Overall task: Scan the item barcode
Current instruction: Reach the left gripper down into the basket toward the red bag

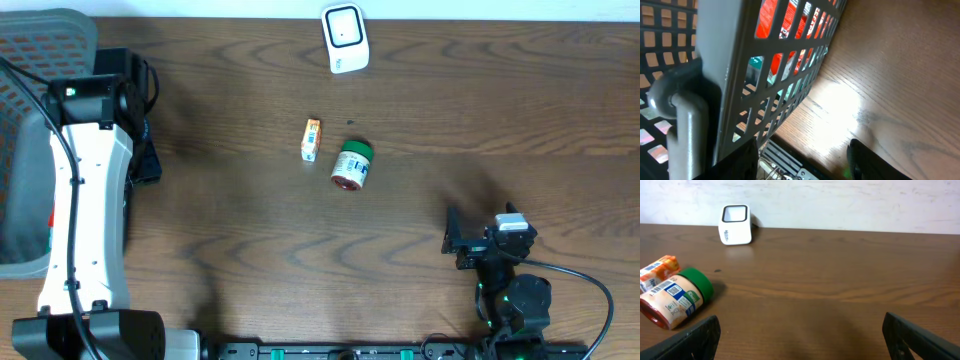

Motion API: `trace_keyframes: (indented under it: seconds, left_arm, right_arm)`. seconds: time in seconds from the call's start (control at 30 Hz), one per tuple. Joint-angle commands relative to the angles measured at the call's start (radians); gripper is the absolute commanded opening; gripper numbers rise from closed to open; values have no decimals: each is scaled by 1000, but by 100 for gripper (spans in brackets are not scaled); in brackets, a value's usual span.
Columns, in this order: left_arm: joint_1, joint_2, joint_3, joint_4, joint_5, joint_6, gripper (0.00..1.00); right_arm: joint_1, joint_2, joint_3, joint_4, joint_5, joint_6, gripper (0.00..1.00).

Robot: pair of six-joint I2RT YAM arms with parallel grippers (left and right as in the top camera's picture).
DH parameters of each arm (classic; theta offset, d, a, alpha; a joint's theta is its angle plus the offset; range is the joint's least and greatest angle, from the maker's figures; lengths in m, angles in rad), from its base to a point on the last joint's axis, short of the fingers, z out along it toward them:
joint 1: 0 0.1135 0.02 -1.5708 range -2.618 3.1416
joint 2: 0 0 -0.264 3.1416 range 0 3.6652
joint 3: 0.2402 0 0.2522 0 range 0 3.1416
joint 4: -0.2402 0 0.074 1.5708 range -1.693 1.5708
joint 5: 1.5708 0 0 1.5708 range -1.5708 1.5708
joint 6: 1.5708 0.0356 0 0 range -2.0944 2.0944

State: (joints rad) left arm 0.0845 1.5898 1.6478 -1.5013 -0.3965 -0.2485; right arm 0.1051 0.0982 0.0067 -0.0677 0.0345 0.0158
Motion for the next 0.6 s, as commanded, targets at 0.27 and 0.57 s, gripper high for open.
trace_keyframes:
  seconds: [0.27, 0.57]
  left_arm:
    - [13, -23, 135, 129, 452, 203, 69]
    - [132, -23, 389, 343, 410, 185, 81]
  right_arm:
    - [-5, -1, -1, -3, 9, 13, 99]
    - [-5, -2, -1, -3, 9, 13, 99]
